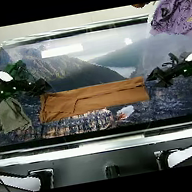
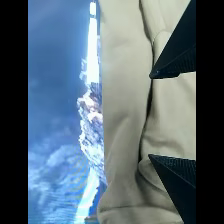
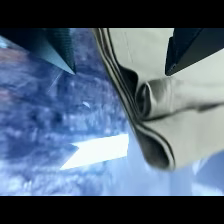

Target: Fold the clothes and pants, and hang the long-sleeved shirts on hangers.

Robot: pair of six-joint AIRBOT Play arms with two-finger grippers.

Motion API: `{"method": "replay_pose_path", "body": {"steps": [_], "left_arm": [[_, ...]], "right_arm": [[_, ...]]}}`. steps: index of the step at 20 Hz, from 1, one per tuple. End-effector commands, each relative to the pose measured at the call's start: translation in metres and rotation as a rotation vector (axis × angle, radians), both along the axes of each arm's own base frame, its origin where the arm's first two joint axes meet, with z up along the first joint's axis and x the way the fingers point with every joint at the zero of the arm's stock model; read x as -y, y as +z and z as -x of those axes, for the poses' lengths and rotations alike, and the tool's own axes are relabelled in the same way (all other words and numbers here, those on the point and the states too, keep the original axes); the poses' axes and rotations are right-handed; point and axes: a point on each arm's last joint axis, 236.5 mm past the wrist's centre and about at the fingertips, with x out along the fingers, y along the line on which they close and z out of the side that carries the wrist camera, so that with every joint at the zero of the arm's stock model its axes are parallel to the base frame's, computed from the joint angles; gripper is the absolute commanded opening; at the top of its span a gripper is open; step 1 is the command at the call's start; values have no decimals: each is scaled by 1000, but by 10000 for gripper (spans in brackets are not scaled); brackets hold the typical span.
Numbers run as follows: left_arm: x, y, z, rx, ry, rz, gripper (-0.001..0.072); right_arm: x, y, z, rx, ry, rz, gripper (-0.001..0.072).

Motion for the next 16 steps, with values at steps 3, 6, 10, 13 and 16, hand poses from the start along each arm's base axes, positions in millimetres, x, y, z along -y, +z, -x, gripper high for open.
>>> {"method": "replay_pose_path", "body": {"steps": [3, 6, 10, 13, 16], "left_arm": [[0, 22, -3, 46, -2, -4, 556], [0, 22, -2, 43, -2, -3, 555], [0, 22, -2, 40, 4, -1, 555], [1, 22, -2, 39, 3, 0, 555], [4, 23, -2, 38, 1, 12, 407]], "right_arm": [[-28, -17, 5, -51, 25, -224, 667], [-33, -23, -4, -42, -10, -267, 666], [-49, -39, 5, -83, 26, -253, 652], [-60, -55, 9, -109, 70, -165, 350], [-61, -48, 4, -85, 77, -146, 26]]}}
